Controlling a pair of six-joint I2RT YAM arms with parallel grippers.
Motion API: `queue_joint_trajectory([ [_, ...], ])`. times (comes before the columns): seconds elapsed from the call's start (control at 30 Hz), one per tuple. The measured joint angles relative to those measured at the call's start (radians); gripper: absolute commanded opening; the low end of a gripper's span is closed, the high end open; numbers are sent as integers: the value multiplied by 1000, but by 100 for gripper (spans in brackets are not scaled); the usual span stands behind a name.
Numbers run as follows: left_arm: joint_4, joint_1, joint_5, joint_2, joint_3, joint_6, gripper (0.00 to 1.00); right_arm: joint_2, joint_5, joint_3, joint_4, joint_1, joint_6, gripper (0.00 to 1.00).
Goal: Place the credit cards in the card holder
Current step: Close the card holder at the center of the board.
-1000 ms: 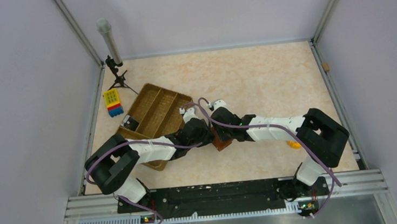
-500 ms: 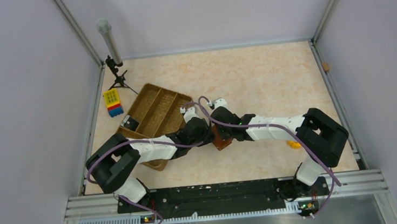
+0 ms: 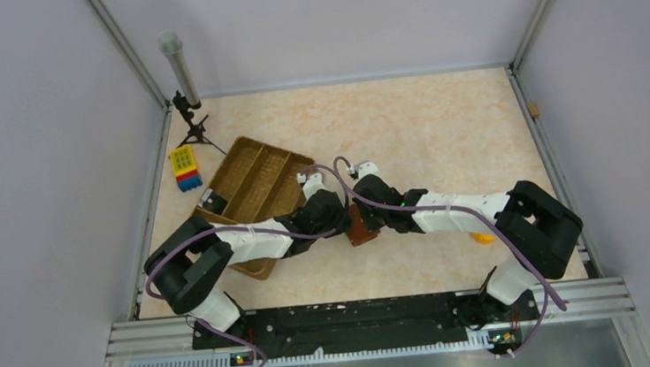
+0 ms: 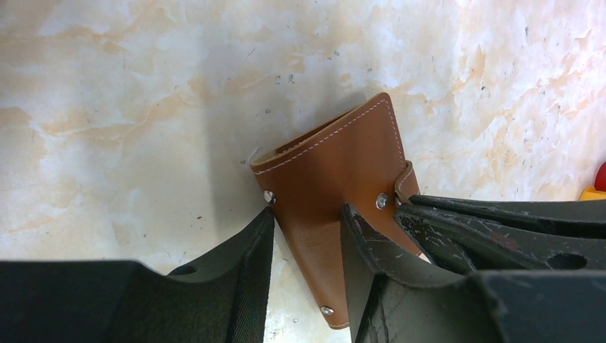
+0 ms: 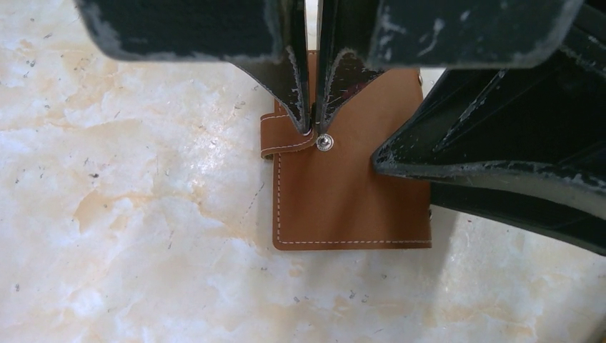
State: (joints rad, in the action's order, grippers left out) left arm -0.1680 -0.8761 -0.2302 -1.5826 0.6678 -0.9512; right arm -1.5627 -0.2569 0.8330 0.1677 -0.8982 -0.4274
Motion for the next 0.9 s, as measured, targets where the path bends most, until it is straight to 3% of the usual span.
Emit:
queue_joint_trajectory([
  [0.9,20,0,-18,-31,35,16,35,6,23,-8,-50,0,36,0],
])
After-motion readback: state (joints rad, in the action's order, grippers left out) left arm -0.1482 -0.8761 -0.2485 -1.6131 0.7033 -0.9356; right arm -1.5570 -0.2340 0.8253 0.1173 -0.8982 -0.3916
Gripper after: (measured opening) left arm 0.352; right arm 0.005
